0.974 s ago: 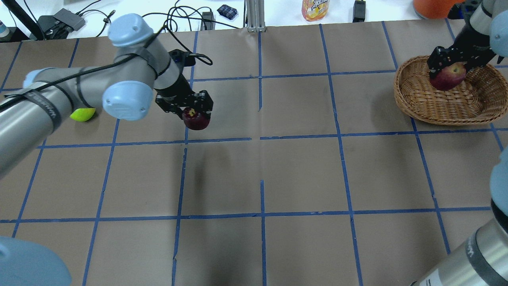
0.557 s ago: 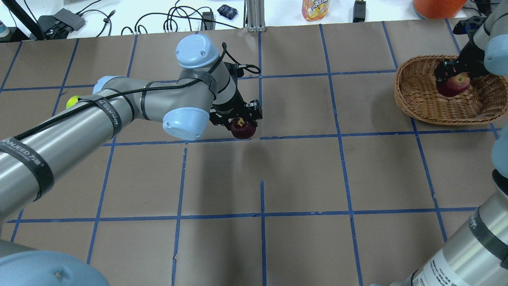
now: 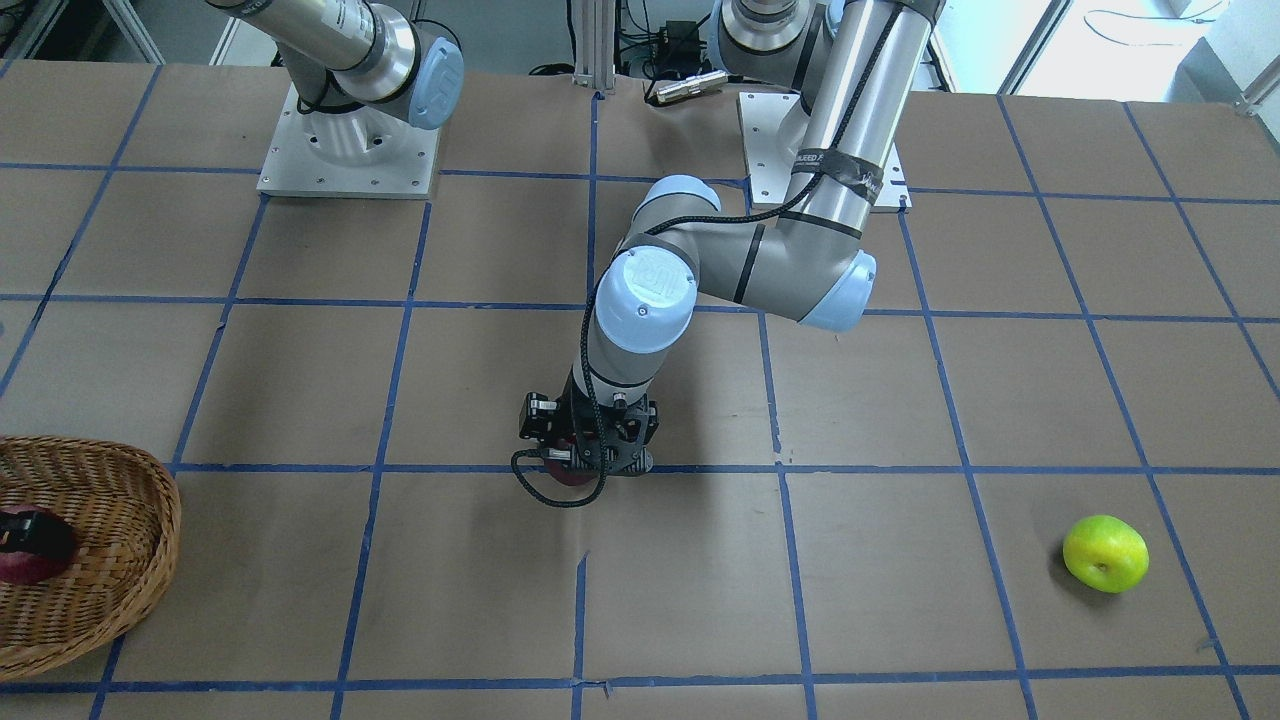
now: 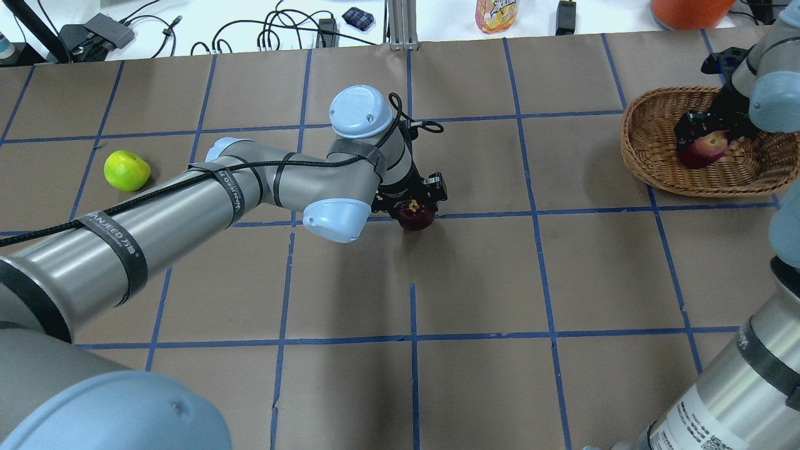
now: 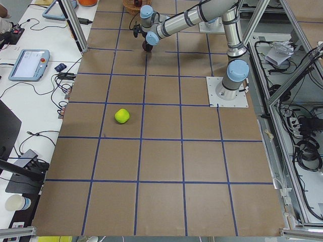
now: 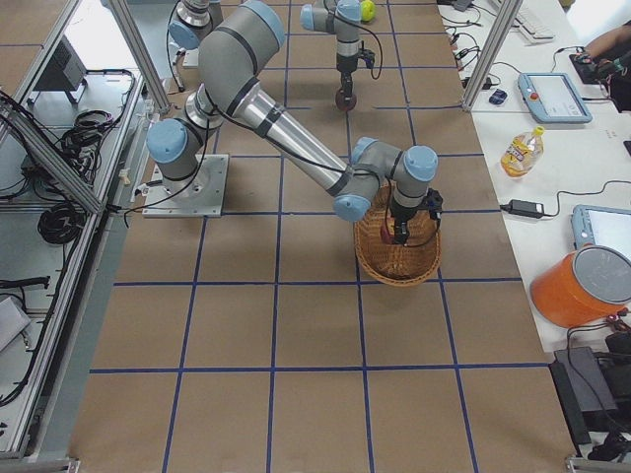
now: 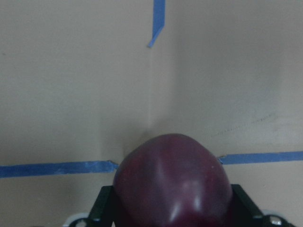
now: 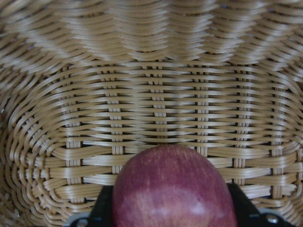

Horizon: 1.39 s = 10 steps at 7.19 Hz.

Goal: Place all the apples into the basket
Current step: 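Set the dark red apple at center with the left gripper while the right withdraws, then grasp the dark red apple with the right gripper while the left grasps the green apple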

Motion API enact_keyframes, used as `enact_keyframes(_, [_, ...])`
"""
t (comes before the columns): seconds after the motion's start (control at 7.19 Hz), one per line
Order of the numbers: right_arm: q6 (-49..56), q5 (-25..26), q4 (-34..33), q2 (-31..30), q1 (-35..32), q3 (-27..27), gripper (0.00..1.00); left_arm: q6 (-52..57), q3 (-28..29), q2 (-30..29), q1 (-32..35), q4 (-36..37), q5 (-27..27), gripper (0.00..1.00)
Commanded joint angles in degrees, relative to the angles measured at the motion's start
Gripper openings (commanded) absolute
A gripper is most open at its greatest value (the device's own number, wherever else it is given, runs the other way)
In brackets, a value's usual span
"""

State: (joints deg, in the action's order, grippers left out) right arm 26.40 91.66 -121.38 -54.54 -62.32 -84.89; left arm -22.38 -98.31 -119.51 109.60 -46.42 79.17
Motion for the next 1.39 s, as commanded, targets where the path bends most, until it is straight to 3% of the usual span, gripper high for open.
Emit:
enact_keyframes(0.0, [-0.3,0.2,0.8,-0.4,0.0,0.7,1.00,0.1,1.9,1.6,-1.1,-2.1,-0.1,1.00])
enact_keyframes(0.14, [-0.4,0.2,1.2,-1.7,-0.3,1.0,1.00,0.8,3.9,3.9,-4.8,-9.8,-0.2,1.00])
enact_keyframes(0.28, [-0.6,-0.3,5.0,-5.5,-1.1,1.0,1.00,9.8,5.9,6.9,-11.4,-19.1,-0.2,1.00])
enact_keyframes(0.42, [-3.7,-0.6,9.8,-9.3,-3.1,1.0,1.00,19.4,6.4,8.7,-18.3,-23.5,-0.1,1.00])
enact_keyframes(0.56, [-10.2,-0.6,14.5,-12.5,-6.6,1.0,1.00,27.4,6.4,9.5,-24.8,-24.6,0.3,1.00])
enact_keyframes(0.84, [-29.0,-3.5,19.2,-16.0,-18.0,0.9,1.00,43.0,7.3,8.3,-34.6,-24.3,11.7,1.00])
enact_keyframes(1.11, [-51.5,-7.8,18.3,-15.1,-30.1,0.3,1.00,63.9,8.0,7.6,-42.9,-23.6,12.0,1.00])
enact_keyframes(1.25, [-58.3,-7.7,14.1,-12.9,-34.8,0.3,1.00,69.5,7.9,6.1,-45.2,-20.2,12.0,1.00])
